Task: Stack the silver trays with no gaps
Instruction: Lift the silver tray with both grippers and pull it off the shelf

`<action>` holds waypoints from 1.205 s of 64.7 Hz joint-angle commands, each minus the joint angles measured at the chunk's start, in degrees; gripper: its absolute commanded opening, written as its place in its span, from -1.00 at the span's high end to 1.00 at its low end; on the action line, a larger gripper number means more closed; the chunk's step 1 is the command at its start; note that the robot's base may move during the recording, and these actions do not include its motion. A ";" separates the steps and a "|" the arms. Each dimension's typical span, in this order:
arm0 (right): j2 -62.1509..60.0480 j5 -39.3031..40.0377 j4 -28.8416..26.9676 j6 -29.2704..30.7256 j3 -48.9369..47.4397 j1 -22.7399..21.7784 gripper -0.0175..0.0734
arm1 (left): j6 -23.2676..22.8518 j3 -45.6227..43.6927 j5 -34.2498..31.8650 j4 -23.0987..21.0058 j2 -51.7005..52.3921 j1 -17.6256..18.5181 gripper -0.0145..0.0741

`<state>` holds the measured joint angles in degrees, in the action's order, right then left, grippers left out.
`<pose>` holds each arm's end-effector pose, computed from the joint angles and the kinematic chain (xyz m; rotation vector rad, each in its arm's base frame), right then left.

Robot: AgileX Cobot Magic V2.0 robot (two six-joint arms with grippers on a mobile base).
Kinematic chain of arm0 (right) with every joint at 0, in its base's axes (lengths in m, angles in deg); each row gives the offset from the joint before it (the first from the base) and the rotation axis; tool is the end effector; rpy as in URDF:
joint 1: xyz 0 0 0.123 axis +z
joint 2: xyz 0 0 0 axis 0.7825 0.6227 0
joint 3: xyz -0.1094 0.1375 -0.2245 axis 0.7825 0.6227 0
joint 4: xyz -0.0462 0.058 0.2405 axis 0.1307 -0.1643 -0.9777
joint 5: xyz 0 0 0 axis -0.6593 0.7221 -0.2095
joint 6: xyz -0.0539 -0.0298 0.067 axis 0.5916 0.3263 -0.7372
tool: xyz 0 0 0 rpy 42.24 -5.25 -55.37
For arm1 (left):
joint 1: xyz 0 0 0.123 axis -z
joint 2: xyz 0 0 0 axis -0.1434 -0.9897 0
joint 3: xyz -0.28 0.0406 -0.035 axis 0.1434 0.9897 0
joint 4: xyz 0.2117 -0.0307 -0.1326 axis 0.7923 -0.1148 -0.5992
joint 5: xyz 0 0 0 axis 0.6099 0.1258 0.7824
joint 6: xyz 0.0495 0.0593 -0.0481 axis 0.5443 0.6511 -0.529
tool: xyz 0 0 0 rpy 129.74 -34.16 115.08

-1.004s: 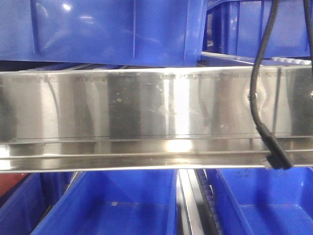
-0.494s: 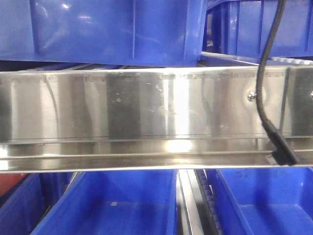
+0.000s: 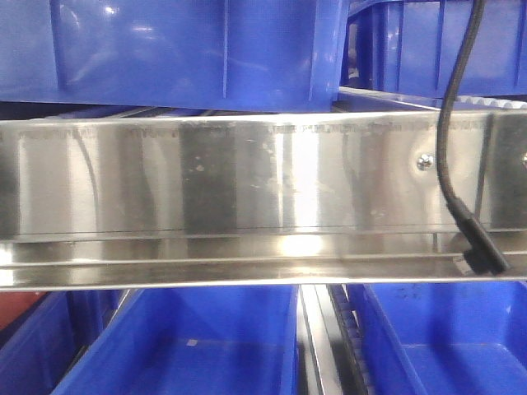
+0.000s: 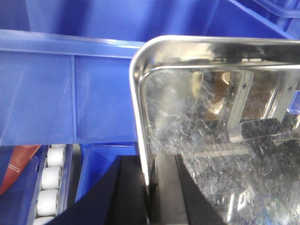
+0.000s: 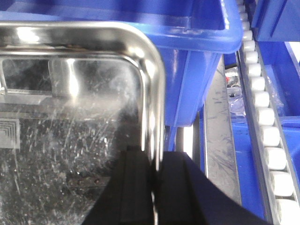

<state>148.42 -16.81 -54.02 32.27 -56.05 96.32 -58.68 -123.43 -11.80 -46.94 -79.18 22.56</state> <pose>0.2655 0.2055 0.4135 -0.0781 2.2476 0.1355 0.2178 -0.0980 0.4127 0.0910 1.9795 -0.2069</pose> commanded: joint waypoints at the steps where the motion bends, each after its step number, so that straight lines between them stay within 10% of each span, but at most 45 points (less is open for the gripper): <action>1: -0.25 3.85 0.63 0.94 -0.28 0.33 0.74 | 0.37 -0.35 -5.59 1.14 0.51 0.81 0.71; 78: -0.25 3.85 0.63 0.94 -0.28 0.33 0.74 | 0.37 -0.35 -5.59 1.46 0.51 0.81 0.71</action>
<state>148.42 -16.14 -54.02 32.17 -56.05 96.32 -58.73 -123.43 -11.93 -45.66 -79.18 22.56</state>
